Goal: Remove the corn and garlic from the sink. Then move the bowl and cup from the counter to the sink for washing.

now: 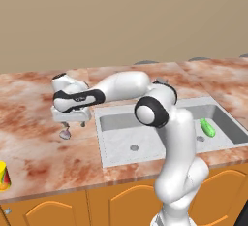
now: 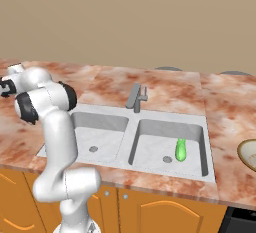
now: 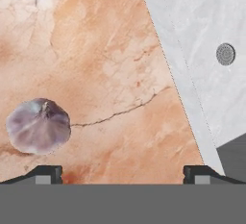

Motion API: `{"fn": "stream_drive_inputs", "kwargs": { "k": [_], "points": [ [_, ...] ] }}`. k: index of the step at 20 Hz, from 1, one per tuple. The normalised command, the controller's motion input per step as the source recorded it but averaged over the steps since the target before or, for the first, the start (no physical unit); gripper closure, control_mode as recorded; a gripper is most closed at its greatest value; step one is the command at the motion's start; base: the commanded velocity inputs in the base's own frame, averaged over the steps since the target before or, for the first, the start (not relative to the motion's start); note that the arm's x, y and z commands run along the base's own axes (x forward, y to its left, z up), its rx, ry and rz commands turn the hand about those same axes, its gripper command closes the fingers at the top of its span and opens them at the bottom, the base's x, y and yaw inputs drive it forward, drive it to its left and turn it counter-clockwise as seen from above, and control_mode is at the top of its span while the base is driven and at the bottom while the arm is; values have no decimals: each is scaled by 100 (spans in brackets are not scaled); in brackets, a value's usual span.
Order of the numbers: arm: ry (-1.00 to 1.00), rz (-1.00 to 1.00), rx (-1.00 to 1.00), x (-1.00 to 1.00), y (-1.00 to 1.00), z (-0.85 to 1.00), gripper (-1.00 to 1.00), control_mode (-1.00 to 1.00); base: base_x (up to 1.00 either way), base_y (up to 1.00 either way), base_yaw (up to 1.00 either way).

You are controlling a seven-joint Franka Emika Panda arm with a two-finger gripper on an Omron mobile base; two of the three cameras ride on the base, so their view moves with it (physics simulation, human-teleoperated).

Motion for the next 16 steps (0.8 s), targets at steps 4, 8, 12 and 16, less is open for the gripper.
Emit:
{"fn": "stream_drive_inputs", "kwargs": {
  "k": [4, 8, 12, 16],
  "points": [
    [-6, 0, 13, -23, -35, 6, -100, -100, 0, 0, 0],
    [-3, 0, 8, -19, -38, 10, -100, -100, 0, 0, 0],
    [0, 0, 4, -21, -39, 13, -100, -100, 0, 0, 0],
    [0, 1, 4, -19, -38, 15, -100, -100, 0, 0, 0]
  ]
}}
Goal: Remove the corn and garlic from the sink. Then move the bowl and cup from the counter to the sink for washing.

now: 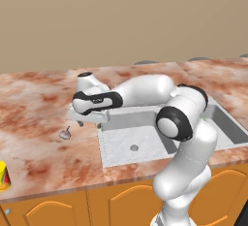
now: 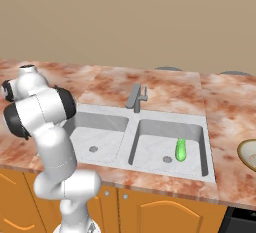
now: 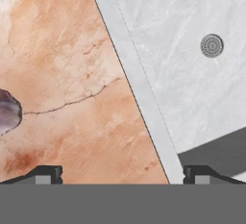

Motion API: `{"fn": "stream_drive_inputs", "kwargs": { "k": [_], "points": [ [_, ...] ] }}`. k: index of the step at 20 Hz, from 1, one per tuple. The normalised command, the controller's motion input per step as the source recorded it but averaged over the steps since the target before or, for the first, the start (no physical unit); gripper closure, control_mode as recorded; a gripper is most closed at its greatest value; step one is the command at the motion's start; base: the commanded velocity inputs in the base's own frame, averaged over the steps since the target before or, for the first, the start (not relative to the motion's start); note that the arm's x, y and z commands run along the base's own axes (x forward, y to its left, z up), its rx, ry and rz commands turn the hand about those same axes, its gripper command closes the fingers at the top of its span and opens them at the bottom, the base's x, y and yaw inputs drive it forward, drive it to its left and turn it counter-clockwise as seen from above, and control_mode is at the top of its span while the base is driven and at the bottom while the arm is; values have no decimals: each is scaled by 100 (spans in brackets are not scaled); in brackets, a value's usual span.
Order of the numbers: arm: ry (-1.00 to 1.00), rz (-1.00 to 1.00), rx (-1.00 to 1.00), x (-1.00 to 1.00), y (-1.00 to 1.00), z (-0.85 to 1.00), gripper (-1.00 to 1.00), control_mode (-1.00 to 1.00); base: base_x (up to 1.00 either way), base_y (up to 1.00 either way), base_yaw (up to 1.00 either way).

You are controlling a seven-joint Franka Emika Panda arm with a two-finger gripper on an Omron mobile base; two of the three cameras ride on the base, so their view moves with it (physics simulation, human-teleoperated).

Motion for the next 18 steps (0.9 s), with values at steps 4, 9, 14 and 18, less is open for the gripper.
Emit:
{"fn": "stream_drive_inputs", "kwargs": {
  "k": [4, 9, 14, 18],
  "points": [
    [0, 2, 3, -18, -35, 15, -100, -100, 0, 0, 0],
    [0, 5, 2, -18, -35, 13, -100, -100, 0, 0, 0],
    [0, 6, 4, -17, -37, 11, -100, -100, 0, 0, 0],
    [0, 10, 1, -14, -39, 10, -100, -100, 0, 0, 0]
  ]
}}
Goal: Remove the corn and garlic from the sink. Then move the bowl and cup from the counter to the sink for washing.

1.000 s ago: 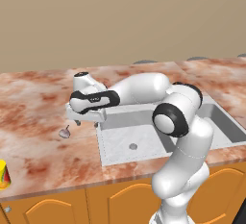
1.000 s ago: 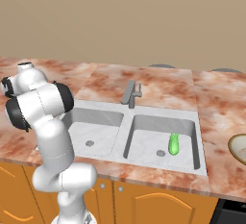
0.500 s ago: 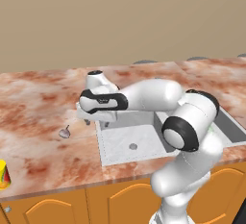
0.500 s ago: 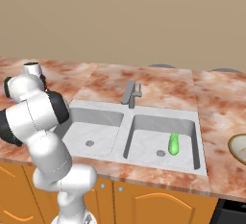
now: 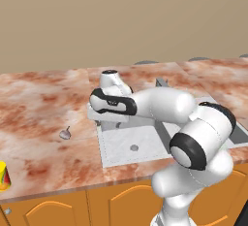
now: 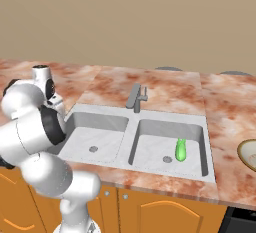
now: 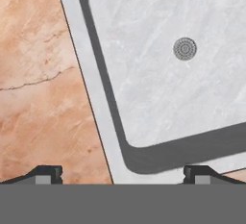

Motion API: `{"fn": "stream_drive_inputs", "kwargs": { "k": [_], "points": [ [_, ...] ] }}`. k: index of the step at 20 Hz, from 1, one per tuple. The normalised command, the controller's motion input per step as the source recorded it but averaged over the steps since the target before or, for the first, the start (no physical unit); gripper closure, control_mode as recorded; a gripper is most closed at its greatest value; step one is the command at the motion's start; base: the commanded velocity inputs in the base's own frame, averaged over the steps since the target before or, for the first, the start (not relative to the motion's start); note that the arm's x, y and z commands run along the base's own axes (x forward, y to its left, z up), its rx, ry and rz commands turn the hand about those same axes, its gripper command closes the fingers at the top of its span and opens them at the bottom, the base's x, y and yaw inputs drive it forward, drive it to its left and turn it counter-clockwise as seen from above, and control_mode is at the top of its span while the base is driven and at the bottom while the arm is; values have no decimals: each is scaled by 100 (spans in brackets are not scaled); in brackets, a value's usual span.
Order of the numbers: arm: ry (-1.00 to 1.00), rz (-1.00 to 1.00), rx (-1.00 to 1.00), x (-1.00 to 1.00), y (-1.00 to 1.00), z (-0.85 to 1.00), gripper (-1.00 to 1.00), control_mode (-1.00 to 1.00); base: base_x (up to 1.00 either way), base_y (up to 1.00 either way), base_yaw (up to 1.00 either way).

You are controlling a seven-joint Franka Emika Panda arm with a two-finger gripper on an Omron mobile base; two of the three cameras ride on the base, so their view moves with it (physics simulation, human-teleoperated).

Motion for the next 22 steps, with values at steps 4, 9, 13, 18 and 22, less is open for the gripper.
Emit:
{"fn": "stream_drive_inputs", "kwargs": {
  "k": [4, 9, 13, 18, 22],
  "points": [
    [0, 9, 1, -14, -39, 6, -100, -100, 0, 0, 0],
    [0, 6, 0, -11, -36, 1, -100, -100, 0, 0, 0],
    [0, 3, 0, -10, -36, 0, -100, -100, 0, 0, 0],
    [-3, 0, 0, -13, -35, 0, -100, -100, 0, 0, 0],
    [-1, 0, 0, -13, -34, 0, -100, -100, 0, 0, 0]
  ]
}}
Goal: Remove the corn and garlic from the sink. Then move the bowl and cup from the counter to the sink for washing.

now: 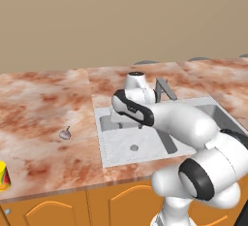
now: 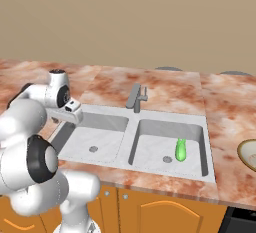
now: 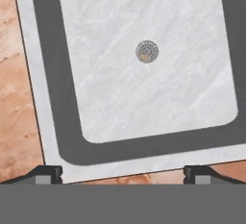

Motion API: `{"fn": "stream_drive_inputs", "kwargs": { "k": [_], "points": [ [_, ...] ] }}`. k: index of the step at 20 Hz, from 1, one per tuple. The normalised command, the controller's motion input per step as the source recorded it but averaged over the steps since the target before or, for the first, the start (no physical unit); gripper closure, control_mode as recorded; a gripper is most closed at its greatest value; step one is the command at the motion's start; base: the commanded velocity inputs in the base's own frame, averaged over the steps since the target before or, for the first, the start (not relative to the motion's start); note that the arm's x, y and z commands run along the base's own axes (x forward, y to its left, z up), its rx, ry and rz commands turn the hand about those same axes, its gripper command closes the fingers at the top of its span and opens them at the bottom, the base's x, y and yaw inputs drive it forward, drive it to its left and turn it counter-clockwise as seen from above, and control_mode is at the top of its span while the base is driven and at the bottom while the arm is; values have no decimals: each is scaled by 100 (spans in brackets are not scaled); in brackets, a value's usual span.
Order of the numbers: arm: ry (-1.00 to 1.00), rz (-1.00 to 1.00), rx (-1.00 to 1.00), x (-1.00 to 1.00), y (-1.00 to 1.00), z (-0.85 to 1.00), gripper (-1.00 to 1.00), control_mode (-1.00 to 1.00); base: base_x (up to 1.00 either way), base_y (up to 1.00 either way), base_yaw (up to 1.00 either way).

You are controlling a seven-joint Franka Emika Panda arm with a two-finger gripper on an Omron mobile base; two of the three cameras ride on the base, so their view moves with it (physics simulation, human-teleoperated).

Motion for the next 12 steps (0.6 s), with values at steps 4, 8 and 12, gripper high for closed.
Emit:
{"fn": "stream_drive_inputs", "kwargs": {
  "k": [4, 8, 12],
  "points": [
    [0, 1, 0, -13, -37, 0, -100, -100, 0, 0, 0],
    [0, 4, 0, -13, -37, 0, -100, -100, 0, 0, 0],
    [0, 0, 0, -10, -32, -2, -100, -100, 0, 0, 0]
  ]
}}
